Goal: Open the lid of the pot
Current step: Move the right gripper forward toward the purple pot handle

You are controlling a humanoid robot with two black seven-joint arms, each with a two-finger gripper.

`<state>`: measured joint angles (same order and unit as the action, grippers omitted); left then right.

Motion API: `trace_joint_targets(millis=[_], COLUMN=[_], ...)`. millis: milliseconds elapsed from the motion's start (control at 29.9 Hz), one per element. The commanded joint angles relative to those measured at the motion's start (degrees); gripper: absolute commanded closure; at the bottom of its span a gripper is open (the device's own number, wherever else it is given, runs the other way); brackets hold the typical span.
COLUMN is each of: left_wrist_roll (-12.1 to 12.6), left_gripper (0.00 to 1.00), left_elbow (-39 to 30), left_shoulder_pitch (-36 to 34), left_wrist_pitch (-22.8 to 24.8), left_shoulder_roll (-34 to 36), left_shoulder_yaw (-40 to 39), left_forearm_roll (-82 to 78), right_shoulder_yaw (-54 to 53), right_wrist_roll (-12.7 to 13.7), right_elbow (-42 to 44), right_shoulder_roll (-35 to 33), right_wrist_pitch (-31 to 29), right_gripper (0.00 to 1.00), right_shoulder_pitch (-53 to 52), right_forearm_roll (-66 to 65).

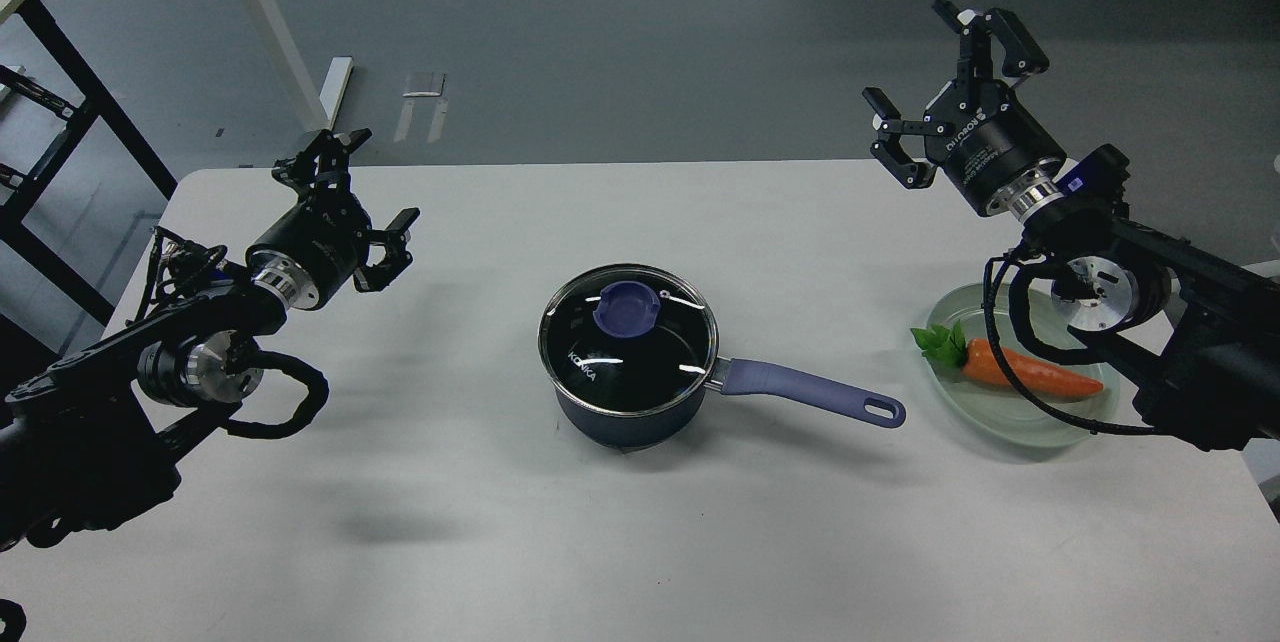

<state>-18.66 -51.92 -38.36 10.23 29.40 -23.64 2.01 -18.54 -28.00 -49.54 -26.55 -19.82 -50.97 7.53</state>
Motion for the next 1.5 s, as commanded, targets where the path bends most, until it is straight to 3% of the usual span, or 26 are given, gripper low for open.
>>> trace_joint_targets(millis=[0,234,435,602,736,1003,1471], left_wrist_roll=[0.0,0.6,-1.5,-1.8,-2.0,-2.3,-2.2], left_gripper=[0.0,0.0,0.0,0.0,0.0,0.0,0.0], left_elbow=[0.1,0.3,0.3,0.4,0.7,0.1,0.0], left_shoulder_pitch=[0.0,0.1,-0.8,-1.2,-1.5,-1.6,-3.8], left_wrist_pitch=[0.1,0.0,0.8,4.4,4.7,4.4,3.1], left_shoulder_roll=[-0.7,-2.1,-1.2,0.5,0.7,1.5,1.2], left_shoulder_yaw=[0.6,1.6,5.4,5.5,5.5,5.5,5.6], left_forearm_roll=[-0.4,-0.9,-0.8,-0.9,-1.0,-2.9,-3.0], right_shoulder_yaw=[0.1,0.5,1.6,2.7,4.8,11.3,28.0], right_wrist_roll=[0.0,0.0,0.0,0.0,0.0,0.0,0.0], right_elbow=[0.3,0.2,-0.5,-5.8,-12.3,-27.8,-36.0], right_shoulder_roll=[-0.2,-0.6,-1.7,-7.8,-14.2,-22.5,-18.5], right_wrist_pitch=[0.2,0.2,-0.1,-0.4,-0.7,-0.7,0.8], right_gripper=[0.0,0.0,0.0,0.0,0.0,0.0,0.0], right_shoulder_pitch=[0.0,-0.1,-2.7,-7.2,-12.4,-22.4,-33.9], right_forearm_roll=[-0.1,-0.1,-2.3,-13.2,-20.1,-45.7,-95.3])
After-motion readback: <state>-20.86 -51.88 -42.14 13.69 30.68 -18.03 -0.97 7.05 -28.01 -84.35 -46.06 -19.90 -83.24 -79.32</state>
